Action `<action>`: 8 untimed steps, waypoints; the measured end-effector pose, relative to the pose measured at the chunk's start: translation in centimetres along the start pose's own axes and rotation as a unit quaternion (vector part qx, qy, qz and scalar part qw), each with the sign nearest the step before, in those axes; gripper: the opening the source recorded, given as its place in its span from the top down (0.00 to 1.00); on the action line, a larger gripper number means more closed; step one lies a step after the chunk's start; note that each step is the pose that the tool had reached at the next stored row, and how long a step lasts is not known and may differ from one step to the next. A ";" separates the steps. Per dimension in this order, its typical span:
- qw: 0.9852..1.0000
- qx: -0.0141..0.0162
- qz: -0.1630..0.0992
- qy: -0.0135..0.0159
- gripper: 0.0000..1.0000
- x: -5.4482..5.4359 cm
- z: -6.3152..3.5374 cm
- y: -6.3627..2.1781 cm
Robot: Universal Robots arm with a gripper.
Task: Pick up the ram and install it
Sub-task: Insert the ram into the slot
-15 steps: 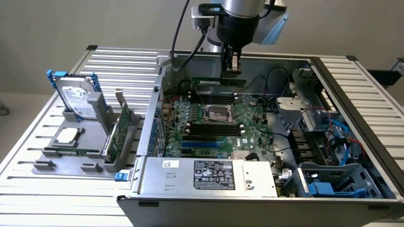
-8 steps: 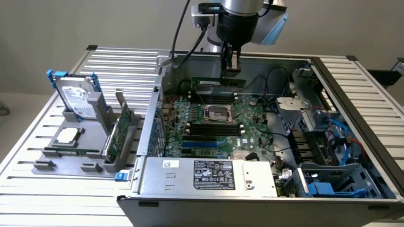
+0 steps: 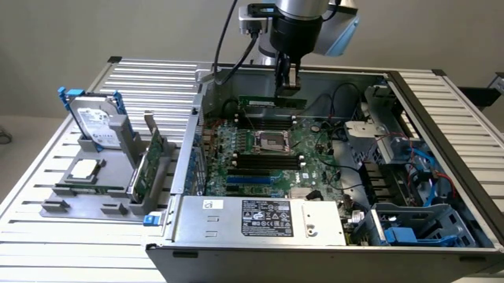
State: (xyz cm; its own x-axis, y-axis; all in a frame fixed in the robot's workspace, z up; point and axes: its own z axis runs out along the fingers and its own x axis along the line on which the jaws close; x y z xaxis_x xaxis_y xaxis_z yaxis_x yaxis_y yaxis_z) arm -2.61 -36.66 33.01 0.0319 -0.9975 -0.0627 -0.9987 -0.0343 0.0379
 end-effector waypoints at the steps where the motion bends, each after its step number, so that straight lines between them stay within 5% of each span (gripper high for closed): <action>1: 1.000 0.000 0.000 0.000 0.86 0.0 0.00 0.00; 8: 1.000 0.000 0.000 0.001 0.86 0.4 0.20 0.29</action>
State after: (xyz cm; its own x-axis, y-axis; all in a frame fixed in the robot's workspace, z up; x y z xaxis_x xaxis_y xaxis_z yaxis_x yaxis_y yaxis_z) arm -2.89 -37.09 32.79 0.0321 -0.9976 -0.0615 -0.9987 -0.0344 0.0372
